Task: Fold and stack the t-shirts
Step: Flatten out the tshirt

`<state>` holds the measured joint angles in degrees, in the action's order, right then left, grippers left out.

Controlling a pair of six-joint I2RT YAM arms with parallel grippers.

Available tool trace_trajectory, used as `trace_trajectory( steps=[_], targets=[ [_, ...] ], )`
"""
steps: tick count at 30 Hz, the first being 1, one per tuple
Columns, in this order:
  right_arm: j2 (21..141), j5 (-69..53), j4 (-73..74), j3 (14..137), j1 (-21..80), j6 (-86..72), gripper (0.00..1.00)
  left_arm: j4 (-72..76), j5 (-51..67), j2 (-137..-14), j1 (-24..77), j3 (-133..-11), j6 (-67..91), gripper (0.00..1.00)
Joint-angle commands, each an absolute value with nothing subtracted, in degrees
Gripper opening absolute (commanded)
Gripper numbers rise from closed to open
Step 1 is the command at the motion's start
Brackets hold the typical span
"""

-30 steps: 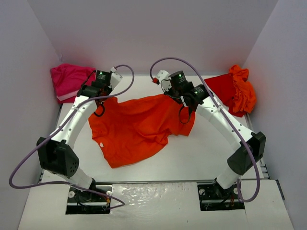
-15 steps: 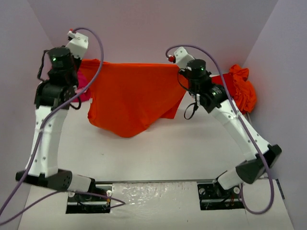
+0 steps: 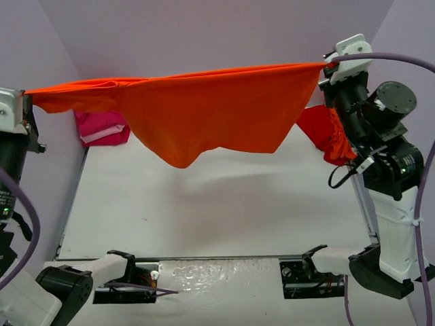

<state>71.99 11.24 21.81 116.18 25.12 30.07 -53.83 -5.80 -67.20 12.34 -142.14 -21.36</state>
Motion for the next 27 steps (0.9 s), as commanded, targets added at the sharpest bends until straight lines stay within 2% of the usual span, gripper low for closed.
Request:
trace_trajectory(
  steps=[1, 8, 15, 21, 27],
  targets=[
    [69.2, 9.0, 26.8, 117.7, 20.2, 26.5, 0.0, -58.9, -7.0, -67.0, 11.3, -145.9, -21.6, 0.0],
    [69.4, 7.8, 28.7, 110.3, 19.8, 27.4, 0.0, -61.8, -6.7, -71.2, 14.8, -145.6, -23.4, 0.01],
    [76.6, 12.9, 27.4, 103.1, 24.0, 30.7, 0.0, -60.0, -9.8, -80.8, 17.3, -138.1, -29.0, 0.0],
    [90.0, 15.0, 24.7, 102.2, 24.3, 33.1, 0.0, -53.6, -8.0, -92.6, 15.2, -131.2, -30.9, 0.0],
    [105.6, 11.6, 18.9, 105.7, 19.0, 33.9, 0.0, -43.3, -9.8, -103.6, 12.5, -124.7, -33.7, 0.0]
  ],
)
